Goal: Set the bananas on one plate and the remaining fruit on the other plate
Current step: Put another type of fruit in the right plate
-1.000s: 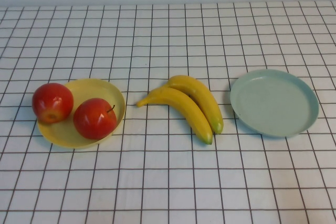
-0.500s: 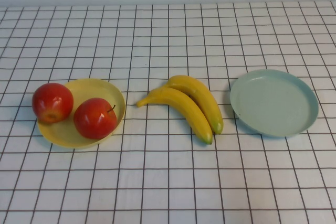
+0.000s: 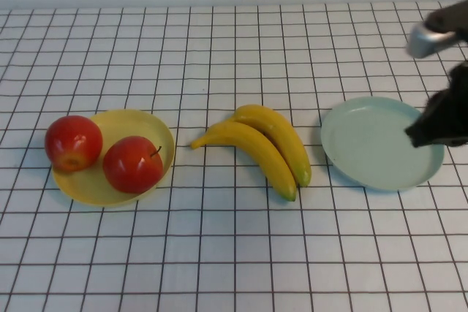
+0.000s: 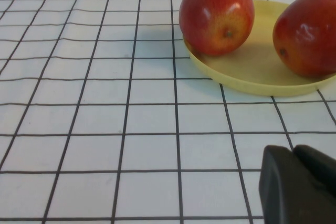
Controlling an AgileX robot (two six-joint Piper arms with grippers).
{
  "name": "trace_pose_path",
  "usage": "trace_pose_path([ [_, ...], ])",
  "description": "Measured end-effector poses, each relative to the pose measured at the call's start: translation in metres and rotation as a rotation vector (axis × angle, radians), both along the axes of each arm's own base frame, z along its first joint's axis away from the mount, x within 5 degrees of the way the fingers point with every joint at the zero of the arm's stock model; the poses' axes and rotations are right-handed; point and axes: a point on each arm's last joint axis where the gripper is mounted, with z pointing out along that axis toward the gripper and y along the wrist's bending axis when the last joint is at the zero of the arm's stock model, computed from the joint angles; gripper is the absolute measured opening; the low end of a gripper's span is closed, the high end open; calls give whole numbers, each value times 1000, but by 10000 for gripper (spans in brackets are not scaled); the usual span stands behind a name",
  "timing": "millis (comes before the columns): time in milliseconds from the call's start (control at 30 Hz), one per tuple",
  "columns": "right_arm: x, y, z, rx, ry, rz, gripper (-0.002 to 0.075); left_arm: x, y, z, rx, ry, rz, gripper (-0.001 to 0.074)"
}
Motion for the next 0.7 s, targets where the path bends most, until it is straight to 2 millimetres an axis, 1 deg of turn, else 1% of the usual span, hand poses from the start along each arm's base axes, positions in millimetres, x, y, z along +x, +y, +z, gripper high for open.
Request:
trace_pose_path([
  [67,19,25,3,-28,21,76,-15,0,0,0,0,0,0,0],
  [133,40,49,-1,-61,77,139,-15,0,0,0,0,0,0,0],
  [167,48,57,-4,-80,105,162,-15,0,0,0,0,0,0,0],
  [233,72,80,-13,-124,118,207,-8,0,0,0,0,0,0,0],
  [300,93,99,-29,-165,123,243,18,0,0,0,0,0,0,0],
  [333,100,110,-37,-182,121,263,43,0,0,0,0,0,0,0],
  [400,110,129,-49,-205,117,304,125,0,0,0,0,0,0,0],
  [467,118,146,-59,-215,108,331,229,0,0,0,0,0,0,0],
  [533,124,160,-72,-229,114,349,356,0,0,0,0,0,0,0],
  [600,129,169,-85,-238,126,359,441,0,0,0,0,0,0,0],
  [633,131,172,-91,-240,133,362,467,0,0,0,0,0,0,0],
  [700,133,177,-101,-247,147,368,484,0,0,0,0,0,0,0],
])
